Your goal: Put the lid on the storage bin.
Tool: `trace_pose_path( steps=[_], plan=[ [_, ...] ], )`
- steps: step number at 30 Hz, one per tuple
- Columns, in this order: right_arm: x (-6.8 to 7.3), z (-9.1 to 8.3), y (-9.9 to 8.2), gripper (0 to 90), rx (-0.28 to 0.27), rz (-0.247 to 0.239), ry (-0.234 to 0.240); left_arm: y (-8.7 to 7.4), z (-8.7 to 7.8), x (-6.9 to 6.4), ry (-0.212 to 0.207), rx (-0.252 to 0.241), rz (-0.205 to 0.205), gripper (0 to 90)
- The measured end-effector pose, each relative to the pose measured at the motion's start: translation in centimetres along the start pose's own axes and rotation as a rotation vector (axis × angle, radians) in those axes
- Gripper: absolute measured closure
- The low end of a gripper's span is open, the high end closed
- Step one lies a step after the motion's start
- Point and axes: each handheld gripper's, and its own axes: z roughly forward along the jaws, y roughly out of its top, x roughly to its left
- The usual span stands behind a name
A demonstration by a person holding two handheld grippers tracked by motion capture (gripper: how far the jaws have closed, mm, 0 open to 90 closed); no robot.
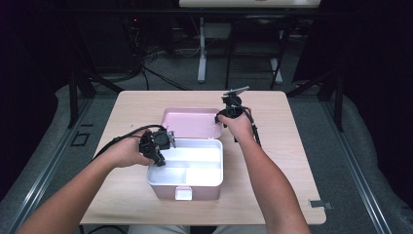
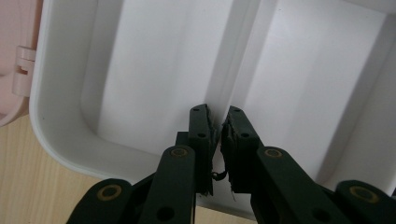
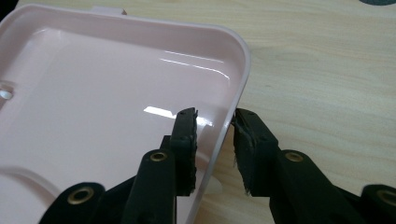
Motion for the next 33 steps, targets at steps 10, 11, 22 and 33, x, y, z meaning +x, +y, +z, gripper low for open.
trace_pose_path(
  steps=[10, 11, 22, 33],
  plan=[
    [-0.4, -0.2, 0.2, 75.3, 0.023, 0.058, 0.016, 0.1, 0.0, 0.0, 0.000, 0.007, 0.000, 82.4],
    [-0.3, -0.2, 0.2, 75.8, 0.018, 0.055, 0.014, 0.1, 0.0, 0.0, 0.001, 0.008, 0.001, 82.4],
    [-0.2, -1.3, 0.3, 80.2, -0.003, 0.066, 0.022, 0.2, 0.0, -0.1, 0.002, 0.012, -0.002, 82.4],
    [0.5, -2.0, 0.7, 83.0, -0.018, 0.073, -0.004, 0.2, 0.0, -0.1, 0.002, 0.014, -0.002, 82.4]
  ],
)
